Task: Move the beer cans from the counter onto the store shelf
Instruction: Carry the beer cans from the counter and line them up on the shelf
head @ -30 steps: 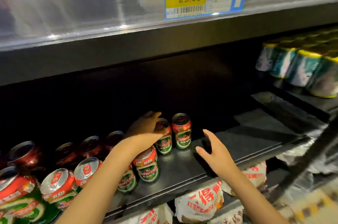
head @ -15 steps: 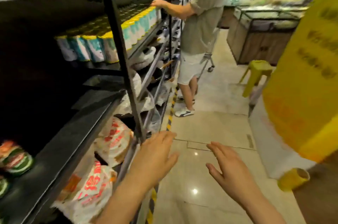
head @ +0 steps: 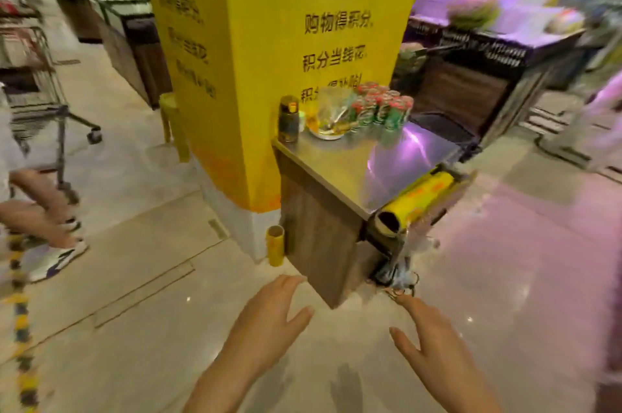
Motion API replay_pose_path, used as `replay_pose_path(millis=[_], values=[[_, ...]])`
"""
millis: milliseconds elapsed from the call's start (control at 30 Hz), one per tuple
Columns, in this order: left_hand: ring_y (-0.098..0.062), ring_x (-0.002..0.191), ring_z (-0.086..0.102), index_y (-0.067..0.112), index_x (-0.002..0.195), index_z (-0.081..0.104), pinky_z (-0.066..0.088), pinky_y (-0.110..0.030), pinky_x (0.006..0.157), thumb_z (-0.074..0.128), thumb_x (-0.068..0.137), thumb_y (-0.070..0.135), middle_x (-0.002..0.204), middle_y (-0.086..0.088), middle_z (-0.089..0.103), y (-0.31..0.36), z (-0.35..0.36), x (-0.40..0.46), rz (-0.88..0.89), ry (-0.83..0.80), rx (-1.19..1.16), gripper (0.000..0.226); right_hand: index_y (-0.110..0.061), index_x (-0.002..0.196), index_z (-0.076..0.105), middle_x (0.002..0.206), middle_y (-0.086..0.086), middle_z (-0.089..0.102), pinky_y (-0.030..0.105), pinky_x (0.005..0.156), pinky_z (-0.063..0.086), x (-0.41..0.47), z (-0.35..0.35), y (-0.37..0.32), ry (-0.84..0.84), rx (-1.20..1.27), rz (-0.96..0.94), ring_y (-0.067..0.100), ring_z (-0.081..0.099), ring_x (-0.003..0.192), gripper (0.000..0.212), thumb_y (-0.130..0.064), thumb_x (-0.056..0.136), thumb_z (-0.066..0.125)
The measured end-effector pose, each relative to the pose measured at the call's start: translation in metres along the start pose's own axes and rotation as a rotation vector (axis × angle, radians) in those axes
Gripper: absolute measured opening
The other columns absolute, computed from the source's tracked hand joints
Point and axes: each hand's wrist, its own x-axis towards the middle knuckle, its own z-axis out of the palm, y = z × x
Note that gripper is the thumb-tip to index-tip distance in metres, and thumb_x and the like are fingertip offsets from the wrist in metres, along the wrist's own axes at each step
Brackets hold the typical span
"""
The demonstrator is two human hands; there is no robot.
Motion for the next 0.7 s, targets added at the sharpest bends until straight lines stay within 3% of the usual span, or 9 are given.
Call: replay_pose_path(millis=[133,300,500,700], values=[[0.000,0.127,0.040,0.041,0.136,0.035,0.035,-0.021,0.103,0.048,0.090,0.050,0.141,0.021,0.040,0.048,0.045,0.052,-0.008,-0.063,-0.101,0.049,-0.034,0.138,0.032,0.144,-0.016,0.035,0.020,0.106,0.027,0.014,-0.018,0.079,-0.020,0.044,0.084,0.006,0.034,0.132,0.047,-0.045,0.094,0.042],[0.000,0.123,0.043,0.037,0.134,0.039,0.037,-0.023,0.104,0.052,0.090,0.045,0.136,0.020,0.045,0.077,0.063,0.119,-0.025,-0.084,-0.097,0.047,-0.034,0.136,0.036,0.142,-0.016,0.038,0.019,0.102,0.030,0.077,-0.051,0.129,0.014,0.134,0.077,0.004,0.037,0.128,0.045,-0.042,0.093,0.045],[-0.004,0.115,0.049,0.027,0.131,0.049,0.040,-0.023,0.093,0.058,0.088,0.037,0.128,0.010,0.055,0.094,0.078,0.235,-0.087,-0.045,-0.157,0.045,-0.031,0.135,0.039,0.137,-0.015,0.044,0.020,0.097,0.034,0.183,-0.102,0.182,0.070,0.218,0.030,0.005,0.041,0.123,0.044,-0.038,0.093,0.048],[-0.007,0.116,0.051,0.023,0.131,0.048,0.040,-0.022,0.092,0.057,0.089,0.034,0.127,0.010,0.055,0.167,0.118,0.361,-0.030,-0.049,-0.130,0.044,-0.032,0.133,0.042,0.138,-0.018,0.044,0.013,0.099,0.029,0.258,-0.146,0.272,0.099,0.201,0.072,0.004,0.041,0.126,0.042,-0.038,0.093,0.051]])
